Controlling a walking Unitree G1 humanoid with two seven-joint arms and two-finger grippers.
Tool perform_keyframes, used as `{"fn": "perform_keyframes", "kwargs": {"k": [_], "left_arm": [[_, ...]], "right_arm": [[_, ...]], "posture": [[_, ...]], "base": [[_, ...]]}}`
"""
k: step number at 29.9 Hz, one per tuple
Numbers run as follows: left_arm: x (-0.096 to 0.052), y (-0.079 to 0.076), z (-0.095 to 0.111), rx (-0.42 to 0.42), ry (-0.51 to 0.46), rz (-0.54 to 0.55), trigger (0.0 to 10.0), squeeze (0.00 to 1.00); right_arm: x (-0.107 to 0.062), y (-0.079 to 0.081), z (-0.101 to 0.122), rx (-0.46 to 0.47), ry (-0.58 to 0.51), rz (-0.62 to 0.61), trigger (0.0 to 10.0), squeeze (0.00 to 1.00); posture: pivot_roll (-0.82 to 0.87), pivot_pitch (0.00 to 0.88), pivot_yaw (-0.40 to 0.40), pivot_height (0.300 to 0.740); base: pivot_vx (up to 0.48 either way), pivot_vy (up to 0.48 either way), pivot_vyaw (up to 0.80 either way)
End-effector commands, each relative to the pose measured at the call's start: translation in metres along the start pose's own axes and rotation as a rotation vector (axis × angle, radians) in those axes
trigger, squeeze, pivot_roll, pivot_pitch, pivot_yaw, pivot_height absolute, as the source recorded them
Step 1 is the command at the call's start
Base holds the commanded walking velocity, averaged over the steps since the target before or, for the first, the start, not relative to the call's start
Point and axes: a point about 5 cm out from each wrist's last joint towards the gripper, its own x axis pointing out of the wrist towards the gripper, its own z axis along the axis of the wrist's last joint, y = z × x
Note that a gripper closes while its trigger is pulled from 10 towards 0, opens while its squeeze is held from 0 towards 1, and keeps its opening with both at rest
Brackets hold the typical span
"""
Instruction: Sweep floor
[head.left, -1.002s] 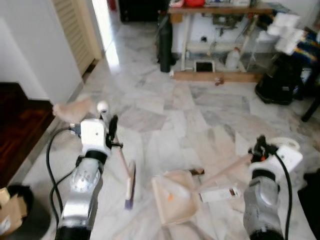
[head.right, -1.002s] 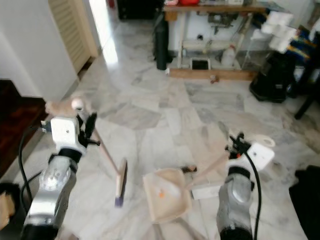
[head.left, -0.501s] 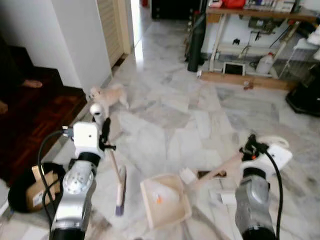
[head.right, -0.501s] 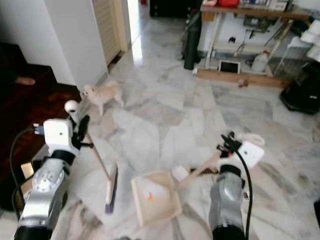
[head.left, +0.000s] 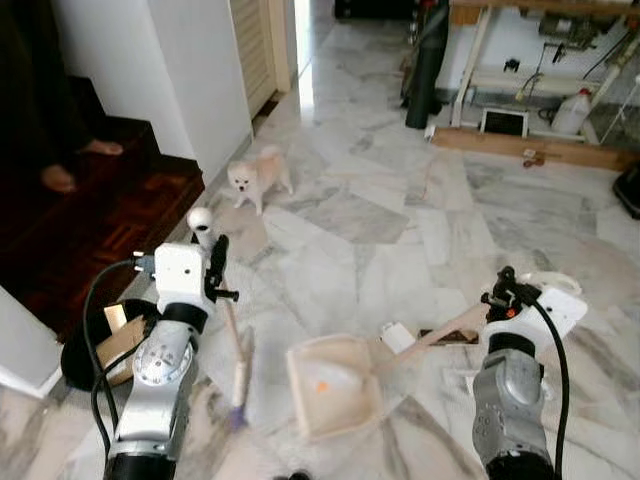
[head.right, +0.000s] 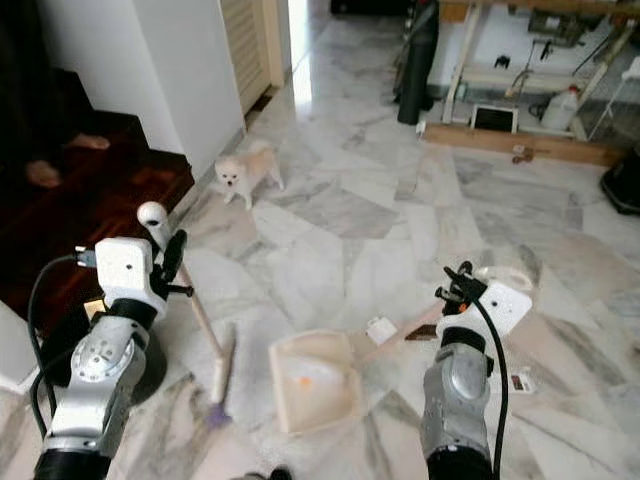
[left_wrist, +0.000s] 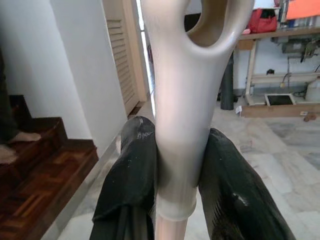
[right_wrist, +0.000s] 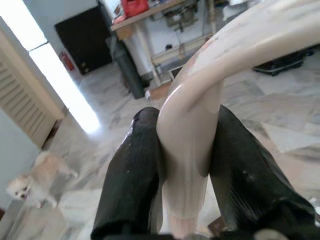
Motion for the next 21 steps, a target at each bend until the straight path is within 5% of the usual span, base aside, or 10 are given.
{"fn": "perform_keyframes", "kwargs": {"k": [1, 21], "left_arm": [[0.0023, 0.0028, 0.0092, -0.001, -0.044, 0.007, 10.0, 0.0], [0.0024, 0.0026, 0.0086, -0.004, -0.037, 0.006, 10.0, 0.0]], "right_arm": [[0.0032, 0.0075, 0.0074, 0.011, -0.039, 0.02, 10.0, 0.0], [0.0037, 0.0078, 0.007, 0.001, -0.035, 0.024, 10.0, 0.0]], "posture": [[0.05, 0.059, 0.016, 0.74], [0.05, 0.06, 0.016, 0.74]], "base": [[0.0, 0.0, 0.0], [0.0, 0.0, 0.0]]}}
